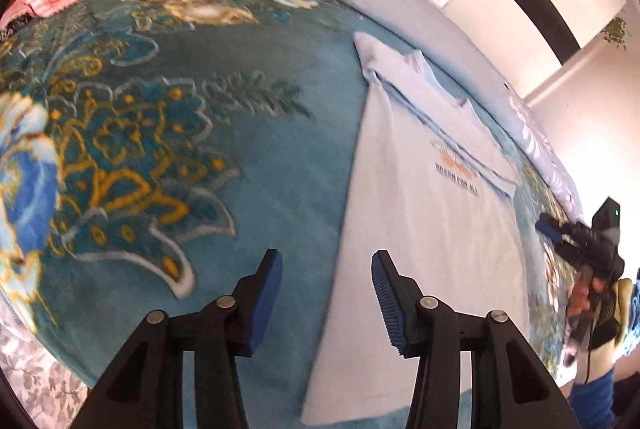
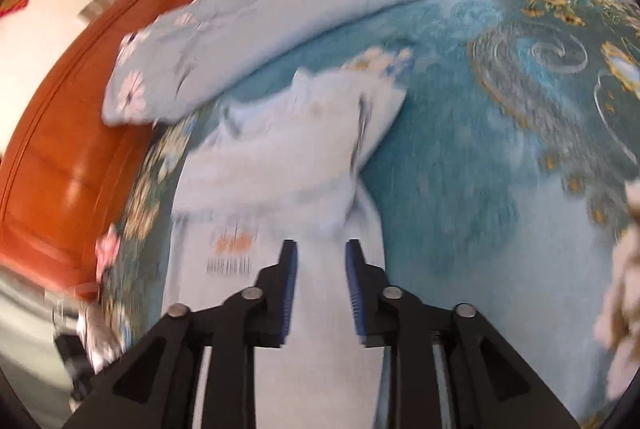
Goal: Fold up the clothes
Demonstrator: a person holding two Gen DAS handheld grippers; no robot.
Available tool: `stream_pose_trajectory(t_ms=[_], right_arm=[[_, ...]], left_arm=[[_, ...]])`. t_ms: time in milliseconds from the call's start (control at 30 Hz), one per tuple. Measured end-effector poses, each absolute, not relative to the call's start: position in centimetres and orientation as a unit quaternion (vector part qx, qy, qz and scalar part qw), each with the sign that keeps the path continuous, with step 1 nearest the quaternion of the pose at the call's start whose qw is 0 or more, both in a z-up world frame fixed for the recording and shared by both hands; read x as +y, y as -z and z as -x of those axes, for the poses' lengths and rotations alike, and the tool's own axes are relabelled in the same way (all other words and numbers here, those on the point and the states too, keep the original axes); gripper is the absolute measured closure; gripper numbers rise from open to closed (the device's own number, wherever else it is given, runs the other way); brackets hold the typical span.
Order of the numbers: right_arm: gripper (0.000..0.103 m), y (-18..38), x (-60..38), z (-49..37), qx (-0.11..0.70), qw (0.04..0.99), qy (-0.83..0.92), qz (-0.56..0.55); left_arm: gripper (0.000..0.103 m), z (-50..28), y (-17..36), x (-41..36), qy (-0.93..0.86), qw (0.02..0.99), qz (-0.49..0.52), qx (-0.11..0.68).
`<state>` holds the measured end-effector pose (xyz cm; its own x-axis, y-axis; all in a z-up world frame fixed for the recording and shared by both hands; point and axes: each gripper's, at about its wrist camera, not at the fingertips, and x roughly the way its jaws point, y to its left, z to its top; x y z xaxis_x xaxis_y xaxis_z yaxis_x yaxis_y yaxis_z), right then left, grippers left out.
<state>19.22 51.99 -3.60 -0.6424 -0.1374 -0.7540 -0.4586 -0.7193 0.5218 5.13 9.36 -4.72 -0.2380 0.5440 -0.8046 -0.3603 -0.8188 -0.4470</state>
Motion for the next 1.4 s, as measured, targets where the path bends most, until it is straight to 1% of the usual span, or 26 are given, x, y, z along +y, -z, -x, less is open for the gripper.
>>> stream_pose_trajectory(t_ms=[67,233,333,400,500,600,633,767,833,967,1100,1133,1200,1233,1300,1400], right_arm=[[0.075,4.3,49.8,-22.2,0.350,0.079,-0.827,0.433],[0.075,6.9,46.7,-29.1,0.374,0.060,-0.807,0.453],[0.075,7.6,45.7,-32.1,0.402,0.055,-0.802,0.438],[0.075,7.9,45.3,-33.3,0.423,0.051,-0.796,0.429],[0.074,9.1,43.4,-33.8,0.445,0.017,-0.781,0.437],[0.074,9.0,42.7,-34.3,0.444,0.014,-0.790,0.422],[0.072,9.0,42.6,-34.3,0.448,0.011,-0.789,0.420],[0.071,8.9,42.4,-34.7,0.450,-0.009,-0.792,0.414],[0.071,9.2,42.8,-34.8,0.463,-0.015,-0.787,0.407],[0.071,9.5,43.1,-34.3,0.473,-0.025,-0.786,0.397],[0.071,9.6,43.1,-34.0,0.480,-0.030,-0.785,0.390],[0.071,9.6,43.0,-34.1,0.478,-0.031,-0.786,0.390],[0.071,9.6,42.9,-34.3,0.484,-0.036,-0.783,0.389],[0.071,9.8,42.8,-34.4,0.489,-0.039,-0.781,0.388],[0.071,9.9,42.9,-34.6,0.499,-0.037,-0.776,0.383],[0.072,10.1,43.1,-34.6,0.512,-0.032,-0.771,0.377]], left_arm=[[0.053,-6.1,5.4,9.7,-0.777,0.291,0.552,-0.075],[0.053,-7.8,5.2,9.2,-0.781,0.308,0.541,-0.059],[0.053,-8.1,5.7,8.1,-0.766,0.315,0.555,-0.082],[0.050,-8.6,6.3,7.3,-0.748,0.329,0.565,-0.115],[0.049,-8.9,7.2,6.2,-0.722,0.351,0.571,-0.171],[0.049,-9.2,7.9,5.8,-0.690,0.371,0.583,-0.215],[0.049,-9.3,8.1,5.8,-0.684,0.374,0.585,-0.224],[0.049,-9.2,8.4,6.0,-0.679,0.379,0.578,-0.247],[0.049,-8.9,8.5,6.3,-0.676,0.381,0.575,-0.257],[0.051,-9.2,7.8,7.2,-0.691,0.381,0.567,-0.236],[0.051,-9.1,7.9,7.2,-0.687,0.385,0.563,-0.251],[0.051,-9.1,7.9,6.9,-0.687,0.386,0.561,-0.254],[0.058,-9.1,8.1,6.9,-0.688,0.383,0.562,-0.253],[0.060,-9.1,8.2,6.9,-0.689,0.381,0.562,-0.253],[0.068,-9.2,8.4,6.6,-0.689,0.376,0.565,-0.254],[0.070,-9.4,8.5,6.7,-0.688,0.378,0.565,-0.254]])
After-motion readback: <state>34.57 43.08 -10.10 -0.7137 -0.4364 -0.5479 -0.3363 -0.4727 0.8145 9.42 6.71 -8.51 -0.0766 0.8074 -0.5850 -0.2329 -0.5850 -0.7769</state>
